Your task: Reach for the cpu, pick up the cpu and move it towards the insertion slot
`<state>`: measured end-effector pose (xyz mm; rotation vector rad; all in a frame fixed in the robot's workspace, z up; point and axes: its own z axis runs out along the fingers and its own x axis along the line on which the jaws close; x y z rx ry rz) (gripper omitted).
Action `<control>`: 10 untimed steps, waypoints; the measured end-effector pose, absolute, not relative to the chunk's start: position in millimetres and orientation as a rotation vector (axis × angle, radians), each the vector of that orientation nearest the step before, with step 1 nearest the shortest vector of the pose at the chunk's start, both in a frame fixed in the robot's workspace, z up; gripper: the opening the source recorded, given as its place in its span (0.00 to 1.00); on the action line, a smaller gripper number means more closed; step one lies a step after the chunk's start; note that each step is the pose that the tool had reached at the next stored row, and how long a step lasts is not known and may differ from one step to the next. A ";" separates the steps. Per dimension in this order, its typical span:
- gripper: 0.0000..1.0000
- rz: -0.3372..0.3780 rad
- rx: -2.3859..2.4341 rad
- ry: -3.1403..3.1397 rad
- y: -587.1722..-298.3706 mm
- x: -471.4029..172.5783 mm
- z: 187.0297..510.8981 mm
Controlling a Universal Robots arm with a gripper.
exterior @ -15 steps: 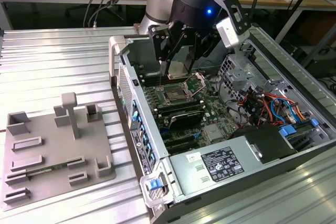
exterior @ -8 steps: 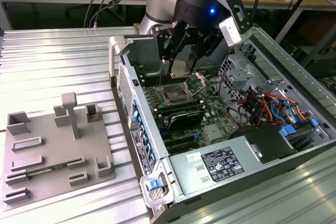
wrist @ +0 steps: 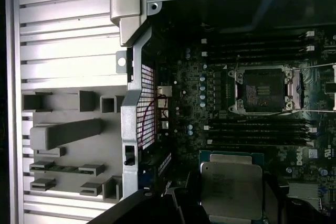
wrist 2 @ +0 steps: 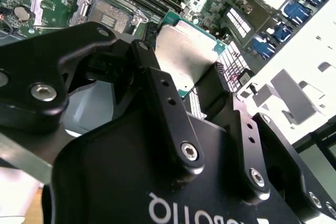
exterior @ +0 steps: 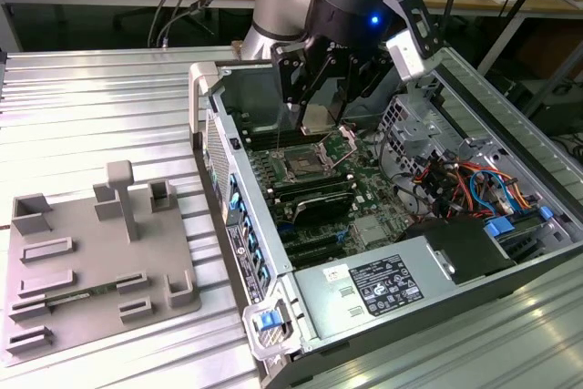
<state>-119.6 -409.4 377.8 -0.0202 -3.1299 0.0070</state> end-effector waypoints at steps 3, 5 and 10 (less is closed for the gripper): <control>0.55 0.008 -0.020 -3.130 -408.9 -117.7 377.6; 0.55 0.009 -0.020 -3.130 -408.5 -116.6 377.4; 0.55 0.009 -0.020 -3.130 -407.6 -112.5 376.9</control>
